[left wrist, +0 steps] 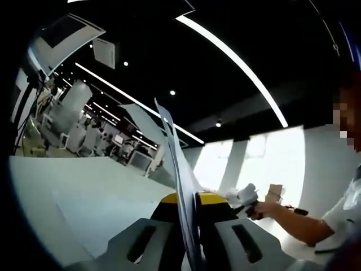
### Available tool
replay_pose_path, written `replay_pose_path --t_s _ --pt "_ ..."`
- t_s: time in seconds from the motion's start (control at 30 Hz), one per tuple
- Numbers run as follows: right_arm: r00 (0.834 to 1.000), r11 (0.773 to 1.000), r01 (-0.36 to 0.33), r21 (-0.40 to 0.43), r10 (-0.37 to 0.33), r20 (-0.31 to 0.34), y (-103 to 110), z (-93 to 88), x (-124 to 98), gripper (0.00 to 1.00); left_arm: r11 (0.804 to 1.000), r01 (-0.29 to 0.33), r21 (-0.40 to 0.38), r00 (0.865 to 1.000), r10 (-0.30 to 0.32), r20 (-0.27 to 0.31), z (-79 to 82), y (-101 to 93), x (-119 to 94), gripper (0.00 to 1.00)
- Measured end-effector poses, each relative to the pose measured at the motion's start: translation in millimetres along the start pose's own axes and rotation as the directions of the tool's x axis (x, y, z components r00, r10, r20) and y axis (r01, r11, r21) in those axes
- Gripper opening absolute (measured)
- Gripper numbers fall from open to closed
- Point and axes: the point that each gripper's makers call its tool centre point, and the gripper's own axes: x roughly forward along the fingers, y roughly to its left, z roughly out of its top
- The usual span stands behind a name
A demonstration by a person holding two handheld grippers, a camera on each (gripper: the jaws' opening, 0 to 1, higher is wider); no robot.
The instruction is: Organize the stack of printing papers by aligning and flattening the scattered papers on the table
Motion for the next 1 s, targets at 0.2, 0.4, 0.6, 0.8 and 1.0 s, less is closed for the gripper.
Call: replay_pose_path --t_s 0.2,0.4,0.6,0.8,1.0 --pt "1.0 1.0 0.0 -0.001 0.0 0.021 -0.9 0.0 -0.6 0.9 1.0 0.0 0.001 1.0 0.0 0.0 0.2 0.0 -0.2 0.08" --pt "0.999 1.0 0.002 0.002 -0.002 0.044 -2.7 0.5 -1.0 0.89 1.0 -0.001 0.001 1.0 0.001 0.0 0.2 -0.1 -0.4 0.08" --pt "0.999 1.0 -0.002 -0.003 0.002 0.052 -1.9 1.3 -1.0 0.87 1.0 -0.002 0.003 1.0 0.002 0.0 0.6 1.0 -0.6 0.08" --pt "0.998 1.0 -0.015 -0.018 0.016 0.064 -0.9 2.9 -0.7 0.84 1.0 -0.002 0.003 1.0 0.002 0.0 -0.1 -0.2 -0.7 0.08" --pt "0.997 0.999 -0.024 -0.033 0.027 0.071 -0.2 5.4 0.2 0.81 1.0 -0.002 0.004 1.0 0.002 0.0 -0.3 -1.0 -0.9 0.08"
